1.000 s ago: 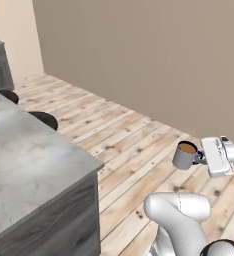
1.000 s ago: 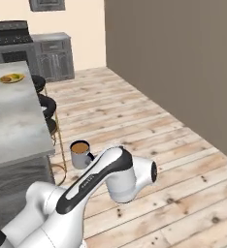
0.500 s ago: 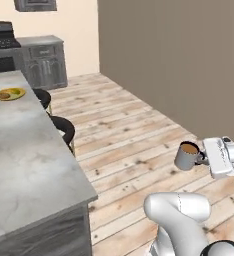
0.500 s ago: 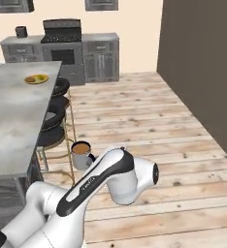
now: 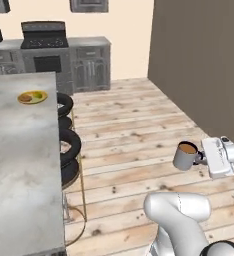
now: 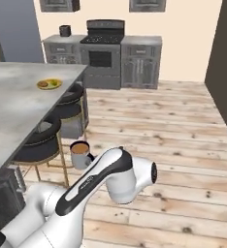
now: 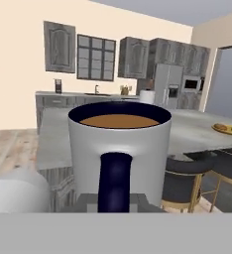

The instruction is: Pick up the brewed coffee from the coffee machine and place it next to the breakfast plate on the dining counter.

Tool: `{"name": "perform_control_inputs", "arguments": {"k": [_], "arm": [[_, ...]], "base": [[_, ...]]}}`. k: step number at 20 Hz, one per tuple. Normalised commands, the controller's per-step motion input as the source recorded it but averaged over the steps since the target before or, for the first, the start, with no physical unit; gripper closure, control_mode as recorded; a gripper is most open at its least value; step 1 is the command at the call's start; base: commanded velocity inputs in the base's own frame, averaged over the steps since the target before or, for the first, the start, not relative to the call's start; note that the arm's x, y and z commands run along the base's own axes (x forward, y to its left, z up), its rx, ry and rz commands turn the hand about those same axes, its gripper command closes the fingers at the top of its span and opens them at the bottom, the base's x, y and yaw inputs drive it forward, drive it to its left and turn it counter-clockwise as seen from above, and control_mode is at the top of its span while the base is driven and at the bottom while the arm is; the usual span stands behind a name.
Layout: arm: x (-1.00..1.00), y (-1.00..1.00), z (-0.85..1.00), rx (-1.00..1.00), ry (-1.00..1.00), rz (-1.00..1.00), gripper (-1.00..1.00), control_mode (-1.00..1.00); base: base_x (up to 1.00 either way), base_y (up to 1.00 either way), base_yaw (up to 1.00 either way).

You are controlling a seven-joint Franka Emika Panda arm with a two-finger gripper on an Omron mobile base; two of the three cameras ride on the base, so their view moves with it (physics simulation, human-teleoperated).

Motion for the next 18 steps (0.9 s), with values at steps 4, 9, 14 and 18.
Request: {"name": "perform_control_inputs", "arguments": {"k": [4, 9, 14, 18], "arm": [[0.00, 0.00, 0.00, 0.00, 0.00, 0.00, 1.00, 1.00], [0.00, 0.00, 0.00, 0.00, 0.00, 0.00, 1.00, 1.00], [0.00, 0.00, 0.00, 0.00, 0.00, 0.00, 1.00, 1.00], [0.00, 0.00, 0.00, 0.00, 0.00, 0.00, 1.00, 1.00]], "base": [[0.87, -0.96, 0.38], [0.96, -0.78, 0.41], [1.00, -0.38, 0.51], [1.00, -0.34, 0.54]]}}
